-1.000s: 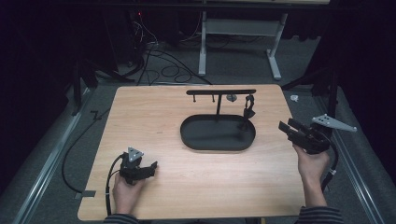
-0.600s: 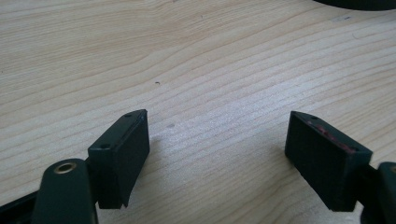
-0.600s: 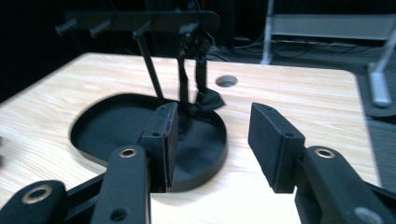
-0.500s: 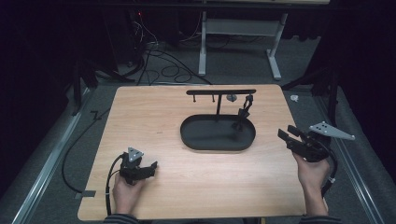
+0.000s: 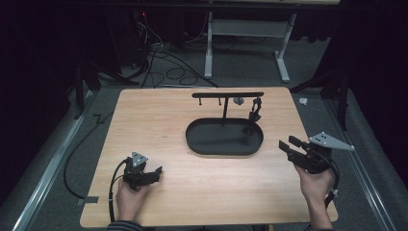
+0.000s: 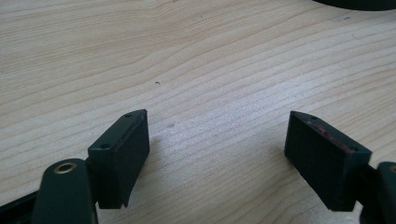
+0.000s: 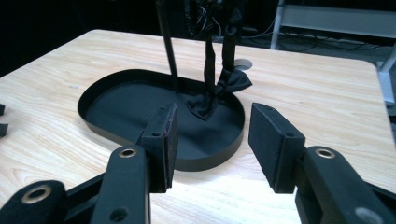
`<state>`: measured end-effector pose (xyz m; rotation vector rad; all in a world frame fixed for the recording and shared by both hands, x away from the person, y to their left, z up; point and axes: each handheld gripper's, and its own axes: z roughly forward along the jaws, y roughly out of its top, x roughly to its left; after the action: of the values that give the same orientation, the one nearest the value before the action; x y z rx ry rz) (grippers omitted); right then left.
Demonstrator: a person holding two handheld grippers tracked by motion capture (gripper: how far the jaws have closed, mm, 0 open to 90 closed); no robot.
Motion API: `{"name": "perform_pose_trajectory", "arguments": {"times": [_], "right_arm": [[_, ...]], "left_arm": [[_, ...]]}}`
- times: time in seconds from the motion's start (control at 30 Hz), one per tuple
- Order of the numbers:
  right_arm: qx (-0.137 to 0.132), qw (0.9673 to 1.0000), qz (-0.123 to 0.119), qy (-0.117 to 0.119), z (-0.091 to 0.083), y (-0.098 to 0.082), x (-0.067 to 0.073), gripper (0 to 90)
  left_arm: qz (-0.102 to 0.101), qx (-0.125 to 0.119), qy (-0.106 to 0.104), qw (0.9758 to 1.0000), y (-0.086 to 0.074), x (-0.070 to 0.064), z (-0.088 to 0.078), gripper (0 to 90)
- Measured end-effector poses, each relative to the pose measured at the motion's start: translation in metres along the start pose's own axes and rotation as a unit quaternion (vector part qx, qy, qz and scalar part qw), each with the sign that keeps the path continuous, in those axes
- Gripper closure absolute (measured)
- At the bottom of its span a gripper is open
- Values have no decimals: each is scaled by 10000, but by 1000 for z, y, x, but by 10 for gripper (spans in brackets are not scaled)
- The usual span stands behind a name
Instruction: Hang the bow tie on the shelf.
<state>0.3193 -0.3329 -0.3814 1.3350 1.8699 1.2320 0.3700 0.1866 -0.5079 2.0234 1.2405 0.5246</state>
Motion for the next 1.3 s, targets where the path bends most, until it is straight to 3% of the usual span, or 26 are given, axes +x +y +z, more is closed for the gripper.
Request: {"name": "perform_pose_trajectory", "arguments": {"times": [0.3,0.6,1.3], "right_arm": [[65,9999,-68,144,5,-7,12,541],[167,9995,24,260,12,-18,17,541],[365,9988,73,307,31,-47,26,555]], "left_arm": [[-3,-1,-1,10000,0,0,0,225],[-3,4,-5,10000,0,0,0,226],[4,4,-1,10000,0,0,0,225]]}}
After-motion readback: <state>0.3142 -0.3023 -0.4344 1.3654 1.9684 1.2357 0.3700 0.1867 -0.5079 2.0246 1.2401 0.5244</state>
